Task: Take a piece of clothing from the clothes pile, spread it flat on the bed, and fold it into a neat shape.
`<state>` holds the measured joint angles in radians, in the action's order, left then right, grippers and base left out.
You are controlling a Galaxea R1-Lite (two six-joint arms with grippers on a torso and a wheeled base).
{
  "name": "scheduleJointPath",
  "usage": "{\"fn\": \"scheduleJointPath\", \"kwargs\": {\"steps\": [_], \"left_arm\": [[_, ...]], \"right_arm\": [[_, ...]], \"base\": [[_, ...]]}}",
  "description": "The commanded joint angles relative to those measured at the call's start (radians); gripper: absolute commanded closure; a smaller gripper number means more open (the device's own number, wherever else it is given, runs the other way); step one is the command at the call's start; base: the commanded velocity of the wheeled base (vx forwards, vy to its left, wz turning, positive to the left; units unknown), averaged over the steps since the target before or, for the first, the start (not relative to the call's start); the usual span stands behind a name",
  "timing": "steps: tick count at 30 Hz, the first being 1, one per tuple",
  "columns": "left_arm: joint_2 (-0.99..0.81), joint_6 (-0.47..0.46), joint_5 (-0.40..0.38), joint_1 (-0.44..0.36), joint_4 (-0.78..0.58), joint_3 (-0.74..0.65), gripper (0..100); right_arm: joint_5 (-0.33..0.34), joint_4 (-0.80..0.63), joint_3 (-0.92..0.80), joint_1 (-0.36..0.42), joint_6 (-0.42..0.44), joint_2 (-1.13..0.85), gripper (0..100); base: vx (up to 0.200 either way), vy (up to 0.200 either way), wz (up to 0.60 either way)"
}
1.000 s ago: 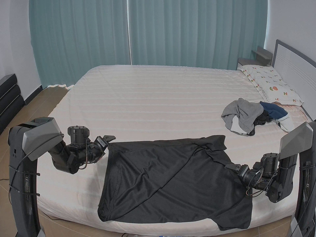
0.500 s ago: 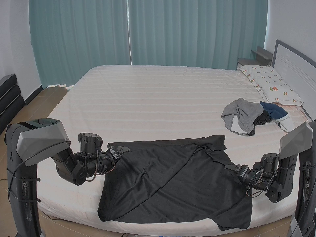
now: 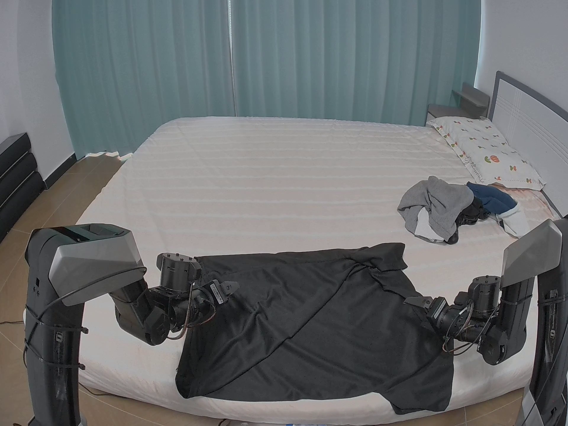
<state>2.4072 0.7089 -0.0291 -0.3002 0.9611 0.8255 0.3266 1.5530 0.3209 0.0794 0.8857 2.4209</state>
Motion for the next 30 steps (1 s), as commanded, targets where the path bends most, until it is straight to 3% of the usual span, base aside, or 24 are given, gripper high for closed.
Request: {"fn": "scheduleJointPath", "kwargs": {"steps": [1, 13, 20, 21, 30], "left_arm": [[0.032, -0.002, 0.003, -0.010, 0.002, 0.001, 0], [0.069, -0.025, 0.012, -0.005, 0.002, 0.035, 0], [0.098, -0.082, 0.063, -0.007, 0.011, 0.047, 0], [0.098, -0.082, 0.063, -0.007, 0.011, 0.047, 100], [0.092, -0.080, 0.083, 0.004, 0.015, 0.040, 100]], "right_arm": [[0.000, 0.016, 0.000, 0.000, 0.001, 0.003, 0], [0.000, 0.016, 0.001, 0.000, -0.001, 0.003, 0], [-0.009, 0.016, 0.001, 0.002, -0.001, 0.003, 0], [-0.009, 0.016, 0.001, 0.002, -0.001, 0.003, 0], [-0.014, 0.016, 0.001, 0.008, -0.001, 0.011, 0]], "base": [[0.000, 0.000, 0.00], [0.000, 0.000, 0.00], [0.000, 0.000, 0.00], [0.000, 0.000, 0.00], [0.000, 0.000, 0.00]]}}
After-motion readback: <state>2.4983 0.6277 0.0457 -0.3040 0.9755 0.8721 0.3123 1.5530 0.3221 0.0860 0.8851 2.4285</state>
